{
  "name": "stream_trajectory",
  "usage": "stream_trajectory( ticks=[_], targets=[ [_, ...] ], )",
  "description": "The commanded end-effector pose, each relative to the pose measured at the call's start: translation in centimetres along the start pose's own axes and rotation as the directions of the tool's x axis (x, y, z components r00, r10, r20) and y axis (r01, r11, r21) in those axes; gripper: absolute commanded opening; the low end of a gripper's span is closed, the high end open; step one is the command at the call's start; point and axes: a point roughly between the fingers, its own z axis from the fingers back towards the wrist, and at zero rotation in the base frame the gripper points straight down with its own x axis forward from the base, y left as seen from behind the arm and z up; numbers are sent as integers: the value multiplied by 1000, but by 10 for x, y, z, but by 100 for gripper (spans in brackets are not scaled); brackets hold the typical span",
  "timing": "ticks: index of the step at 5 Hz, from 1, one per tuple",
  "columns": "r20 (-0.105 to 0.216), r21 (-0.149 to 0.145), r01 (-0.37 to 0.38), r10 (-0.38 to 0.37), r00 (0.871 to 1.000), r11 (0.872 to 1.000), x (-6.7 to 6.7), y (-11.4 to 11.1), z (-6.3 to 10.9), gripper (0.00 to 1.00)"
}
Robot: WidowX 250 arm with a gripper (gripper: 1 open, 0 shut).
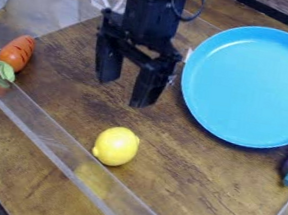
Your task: Put the lemon on the blue tray
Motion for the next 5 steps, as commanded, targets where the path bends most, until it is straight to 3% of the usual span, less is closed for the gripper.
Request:
stream_trajectory(
  ticks=[1,3,4,5],
  targets=[
    [31,17,81,-82,996,997,2,2,-11,100],
    [41,45,170,-172,984,984,4,-1,-55,100],
    [39,65,180,-183,982,981,7,2,-64,0],
    [46,60,192,-195,980,980,9,4,-69,0]
  ],
)
